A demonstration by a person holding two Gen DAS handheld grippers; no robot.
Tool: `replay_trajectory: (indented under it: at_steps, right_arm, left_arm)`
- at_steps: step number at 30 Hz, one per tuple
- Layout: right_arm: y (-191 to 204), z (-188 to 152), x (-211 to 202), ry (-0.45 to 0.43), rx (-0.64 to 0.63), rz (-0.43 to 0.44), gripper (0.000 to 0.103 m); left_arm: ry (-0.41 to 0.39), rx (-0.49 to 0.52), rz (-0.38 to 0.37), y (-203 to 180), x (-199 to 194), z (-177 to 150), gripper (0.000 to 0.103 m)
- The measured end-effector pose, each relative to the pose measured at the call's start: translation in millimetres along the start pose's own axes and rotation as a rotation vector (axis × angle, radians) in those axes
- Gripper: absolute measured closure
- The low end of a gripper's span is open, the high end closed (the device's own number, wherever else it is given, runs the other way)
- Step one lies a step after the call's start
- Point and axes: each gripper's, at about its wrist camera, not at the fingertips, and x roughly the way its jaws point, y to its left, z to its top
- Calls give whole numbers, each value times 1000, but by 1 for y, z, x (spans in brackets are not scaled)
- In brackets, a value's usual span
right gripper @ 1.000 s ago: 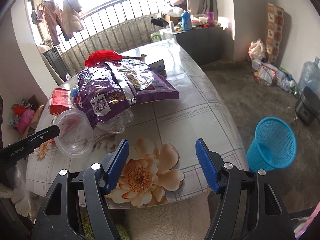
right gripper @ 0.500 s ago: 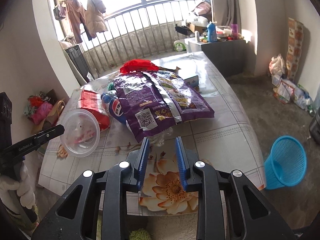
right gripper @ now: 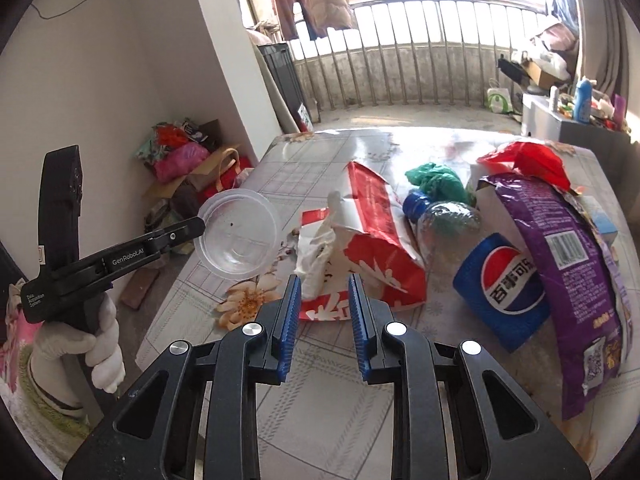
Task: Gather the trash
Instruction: 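Lift the clear plastic cup off the table with the left gripper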
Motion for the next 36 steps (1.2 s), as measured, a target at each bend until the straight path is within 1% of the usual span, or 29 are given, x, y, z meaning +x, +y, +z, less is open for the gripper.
replay_trajectory:
  at_steps: [3, 5, 7, 9, 12, 14, 17, 18, 19, 20, 22, 26, 30, 36]
  right_arm:
    - [7, 4, 31, 44, 1, 27, 80]
    - [12, 5, 48, 69, -5, 13, 80]
    - [15, 5, 61, 87, -10, -23, 80]
    - [16, 4, 66, 97, 1, -41, 80]
    - [15, 2, 67, 94, 3, -94, 80]
    - [14, 2, 70, 100, 16, -100, 80]
    - [12, 0, 79, 137, 32, -97, 80]
    - [11, -1, 85, 156, 48, -92, 82]
    - [9, -3, 88, 170, 67, -83, 95]
    - [6, -4, 87, 175, 79, -75, 100]
    - [4, -4, 78, 161, 81, -61, 103]
    - [3, 2, 51, 105, 59, -36, 103]
    - [4, 10, 19, 30, 47, 10, 103]
    - [12, 28, -35, -90, 35, 135, 103]
  left_arm:
    - [16, -16, 11, 11, 15, 2, 100]
    - [23, -21, 12, 15, 24, 2, 100]
    - [17, -17, 8, 18, 30, 3, 100]
    - [13, -18, 3, 18, 32, 4, 100]
    - [14, -18, -6, 18, 36, 7, 100]
    - [16, -13, -10, 18, 38, 7, 100]
    - [22, -11, -15, 16, 40, 7, 99]
    - [22, -11, -15, 16, 40, 8, 99]
    - [23, -13, -14, 16, 40, 8, 99]
    - [25, -16, -13, 16, 40, 8, 99]
    - [25, -22, -9, 17, 38, 9, 100]
    - [9, -21, 5, 17, 31, 10, 100]
    - [-11, -18, 18, 16, 19, 12, 100]
    - [-65, -5, 13, 7, -16, 22, 100]
